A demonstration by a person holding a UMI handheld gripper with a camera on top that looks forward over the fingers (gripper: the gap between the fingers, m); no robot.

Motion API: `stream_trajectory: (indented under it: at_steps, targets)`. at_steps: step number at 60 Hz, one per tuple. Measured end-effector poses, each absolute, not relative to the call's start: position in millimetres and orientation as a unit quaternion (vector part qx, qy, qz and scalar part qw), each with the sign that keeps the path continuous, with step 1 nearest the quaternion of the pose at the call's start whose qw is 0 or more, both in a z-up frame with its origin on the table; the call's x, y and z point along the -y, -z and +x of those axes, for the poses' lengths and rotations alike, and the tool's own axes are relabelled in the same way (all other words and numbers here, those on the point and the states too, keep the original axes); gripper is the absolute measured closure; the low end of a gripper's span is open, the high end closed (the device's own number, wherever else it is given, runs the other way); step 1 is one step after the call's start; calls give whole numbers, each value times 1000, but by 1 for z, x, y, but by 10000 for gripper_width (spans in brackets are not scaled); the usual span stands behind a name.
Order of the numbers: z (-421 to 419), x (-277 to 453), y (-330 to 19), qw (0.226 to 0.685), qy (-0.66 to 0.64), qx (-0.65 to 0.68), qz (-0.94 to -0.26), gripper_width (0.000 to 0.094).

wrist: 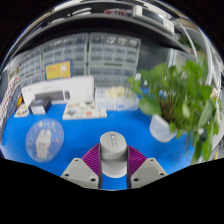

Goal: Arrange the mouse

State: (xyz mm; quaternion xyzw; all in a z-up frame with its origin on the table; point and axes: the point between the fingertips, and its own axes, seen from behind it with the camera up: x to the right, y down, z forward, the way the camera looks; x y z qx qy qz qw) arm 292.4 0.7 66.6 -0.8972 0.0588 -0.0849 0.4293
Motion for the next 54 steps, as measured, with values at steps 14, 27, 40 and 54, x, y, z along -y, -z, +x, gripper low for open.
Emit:
stream_trajectory:
  at_steps: [14,27,40,54]
  targets:
    - [217,-74,-230,536,110,-51,-835,601]
    - [82,-121,-205,523,64,-8,-850,605]
    - [30,-117,-57,415,44,3,-909,605]
    - [32,-97,1,387,66,7,-920,581]
